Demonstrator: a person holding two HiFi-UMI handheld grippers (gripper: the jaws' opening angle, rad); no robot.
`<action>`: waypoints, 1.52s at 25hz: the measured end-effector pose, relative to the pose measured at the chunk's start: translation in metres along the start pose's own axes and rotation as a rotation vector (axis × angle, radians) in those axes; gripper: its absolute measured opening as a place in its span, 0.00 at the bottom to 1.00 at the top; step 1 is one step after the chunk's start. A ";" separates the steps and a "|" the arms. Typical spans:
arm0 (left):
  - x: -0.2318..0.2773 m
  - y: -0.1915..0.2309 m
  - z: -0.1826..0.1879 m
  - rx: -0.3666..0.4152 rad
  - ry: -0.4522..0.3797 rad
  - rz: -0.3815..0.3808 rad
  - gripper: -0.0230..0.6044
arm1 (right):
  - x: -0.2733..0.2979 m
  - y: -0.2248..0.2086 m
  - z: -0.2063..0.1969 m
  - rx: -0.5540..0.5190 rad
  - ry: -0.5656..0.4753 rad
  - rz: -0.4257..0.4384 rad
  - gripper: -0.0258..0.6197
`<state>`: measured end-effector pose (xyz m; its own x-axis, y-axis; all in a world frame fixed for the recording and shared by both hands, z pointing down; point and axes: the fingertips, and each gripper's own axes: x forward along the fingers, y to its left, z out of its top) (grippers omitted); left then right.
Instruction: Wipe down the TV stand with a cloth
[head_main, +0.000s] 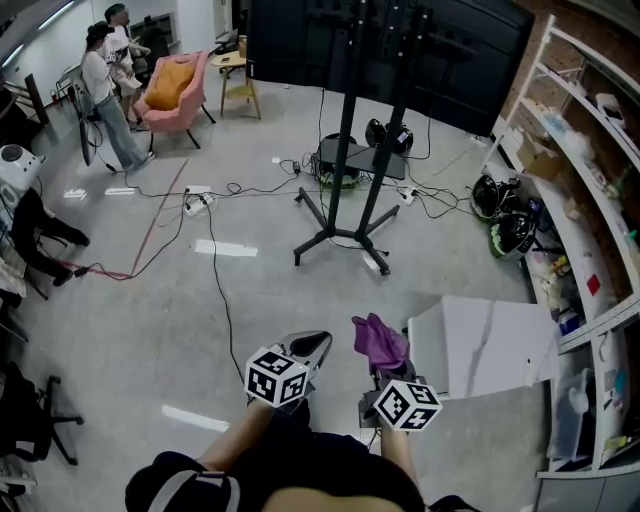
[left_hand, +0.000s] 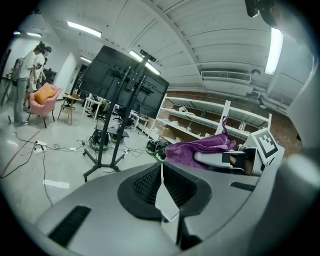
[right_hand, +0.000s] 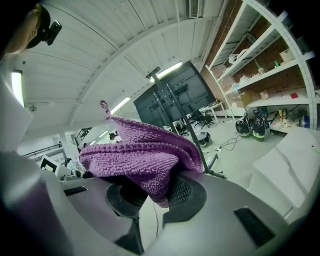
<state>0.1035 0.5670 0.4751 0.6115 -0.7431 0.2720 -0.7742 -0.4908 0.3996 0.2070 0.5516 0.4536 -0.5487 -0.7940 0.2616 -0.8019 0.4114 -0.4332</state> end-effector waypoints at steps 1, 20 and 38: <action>0.005 0.007 0.006 -0.001 -0.003 -0.007 0.05 | 0.009 0.000 0.004 -0.006 -0.002 -0.007 0.14; 0.074 0.101 0.072 0.024 0.013 -0.089 0.05 | 0.132 -0.010 0.052 -0.006 -0.062 -0.070 0.14; 0.133 0.156 0.120 0.088 -0.035 -0.050 0.05 | 0.227 -0.026 0.078 0.017 -0.009 0.020 0.14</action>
<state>0.0443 0.3366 0.4689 0.6449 -0.7311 0.2227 -0.7551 -0.5645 0.3335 0.1223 0.3259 0.4569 -0.5623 -0.7898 0.2449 -0.7868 0.4199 -0.4524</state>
